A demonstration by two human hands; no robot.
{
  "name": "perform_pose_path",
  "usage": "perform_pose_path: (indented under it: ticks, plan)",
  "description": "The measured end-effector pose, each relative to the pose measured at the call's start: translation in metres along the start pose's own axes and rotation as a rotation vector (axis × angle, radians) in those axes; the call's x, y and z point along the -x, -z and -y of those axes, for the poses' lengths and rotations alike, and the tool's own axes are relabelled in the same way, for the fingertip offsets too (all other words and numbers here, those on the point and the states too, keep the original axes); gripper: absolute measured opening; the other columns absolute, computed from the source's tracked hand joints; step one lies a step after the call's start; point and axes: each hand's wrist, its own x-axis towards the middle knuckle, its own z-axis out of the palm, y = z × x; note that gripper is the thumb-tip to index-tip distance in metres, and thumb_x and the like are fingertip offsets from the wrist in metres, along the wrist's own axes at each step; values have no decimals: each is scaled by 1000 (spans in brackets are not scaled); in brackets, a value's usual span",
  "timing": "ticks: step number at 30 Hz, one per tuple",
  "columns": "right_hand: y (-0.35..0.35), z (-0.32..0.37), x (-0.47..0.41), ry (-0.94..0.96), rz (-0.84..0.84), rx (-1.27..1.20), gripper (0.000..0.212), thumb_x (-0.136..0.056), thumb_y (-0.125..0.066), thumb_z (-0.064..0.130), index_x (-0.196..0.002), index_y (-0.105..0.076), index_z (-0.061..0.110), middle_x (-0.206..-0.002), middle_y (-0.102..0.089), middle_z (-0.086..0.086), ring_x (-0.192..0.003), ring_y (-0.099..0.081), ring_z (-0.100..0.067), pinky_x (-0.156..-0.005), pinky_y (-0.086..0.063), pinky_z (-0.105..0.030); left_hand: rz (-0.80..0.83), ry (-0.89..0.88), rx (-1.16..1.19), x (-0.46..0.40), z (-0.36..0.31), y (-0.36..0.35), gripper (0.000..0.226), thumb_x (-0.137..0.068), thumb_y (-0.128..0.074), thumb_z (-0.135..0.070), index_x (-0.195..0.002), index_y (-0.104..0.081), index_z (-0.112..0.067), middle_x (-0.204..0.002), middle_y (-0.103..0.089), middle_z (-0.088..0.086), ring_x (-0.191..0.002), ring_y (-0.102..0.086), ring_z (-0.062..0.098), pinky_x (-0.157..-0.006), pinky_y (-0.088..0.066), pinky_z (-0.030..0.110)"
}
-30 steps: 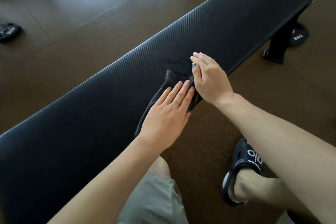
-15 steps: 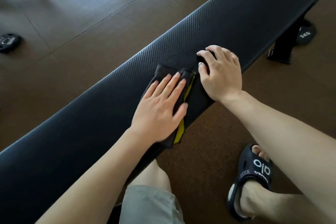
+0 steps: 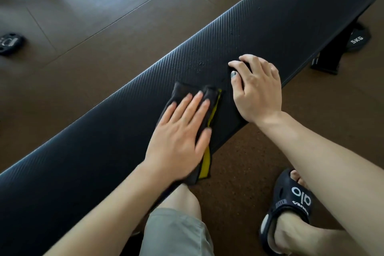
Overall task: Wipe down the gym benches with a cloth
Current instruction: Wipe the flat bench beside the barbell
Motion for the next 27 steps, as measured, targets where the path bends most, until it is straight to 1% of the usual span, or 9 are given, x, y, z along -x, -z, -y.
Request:
perform_pose_path:
  ticks: [2,5,7,12,15,18,22,24,27]
  plan:
    - [1,0,1,-2,9,-2,39,-106,-36,35,-134,-61,27,-140,-54,2,-135,-46,-24,-116,-30,-44,-34,61,-5,-43,5,0,66,-105,-16,-54,-166,-15,-28,-173,-8,-7,-160,-2,12,-130,-3,38]
    - [4,0,2,0,69,-8,43,-106,-31,36,-139,-58,27,-145,-51,1,-139,-42,-23,-119,-28,-44,3,118,-14,-78,4,2,64,-107,-15,-53,-166,-7,-29,-174,-2,-7,-160,3,11,-130,2,39]
    - [7,-1,4,2,113,-17,45,-107,-30,37,-143,-54,26,-150,-48,0,-141,-39,-24,-121,-25,-45,18,125,12,-65,0,3,63,-109,-14,-53,-166,-2,-28,-174,4,-7,-159,10,11,-129,7,38]
    - [5,0,5,4,124,-22,46,-107,-32,38,-145,-53,24,-153,-46,0,-143,-36,-23,-122,-21,-45,79,85,15,25,-2,4,65,-105,-5,-57,-164,4,-33,-171,13,-12,-156,20,7,-129,11,36]
    - [2,1,4,-15,78,-22,45,-106,-33,39,-141,-57,24,-149,-49,0,-140,-40,-24,-120,-25,-45,44,78,22,9,8,5,65,-104,-6,-58,-165,-2,-36,-172,6,-14,-158,13,7,-129,8,36]
    - [2,1,3,-17,50,-20,43,-106,-34,38,-138,-59,25,-146,-51,1,-139,-42,-23,-119,-27,-44,-26,106,0,-54,24,4,65,-104,-13,-55,-165,-13,-34,-173,-6,-11,-160,-1,10,-130,-1,37]
    - [2,0,3,-15,45,-36,43,-106,-34,38,-138,-60,26,-146,-52,2,-139,-42,-22,-119,-27,-44,-35,197,39,-131,46,10,58,-108,-21,-49,-165,-14,-36,-173,-8,-11,-159,-2,10,-130,1,37]
    - [3,-2,4,-7,44,-37,44,-106,-34,38,-139,-59,25,-147,-51,2,-139,-42,-22,-119,-28,-44,-44,228,51,-137,44,10,57,-109,-21,-47,-165,-14,-36,-174,-7,-9,-160,0,11,-129,2,38]
    - [5,-1,6,-9,57,-25,45,-106,-33,38,-141,-58,25,-148,-51,1,-140,-42,-23,-120,-27,-44,-37,277,71,-93,35,8,61,-107,-16,-50,-166,-10,-32,-174,-3,-7,-160,4,14,-130,3,42]
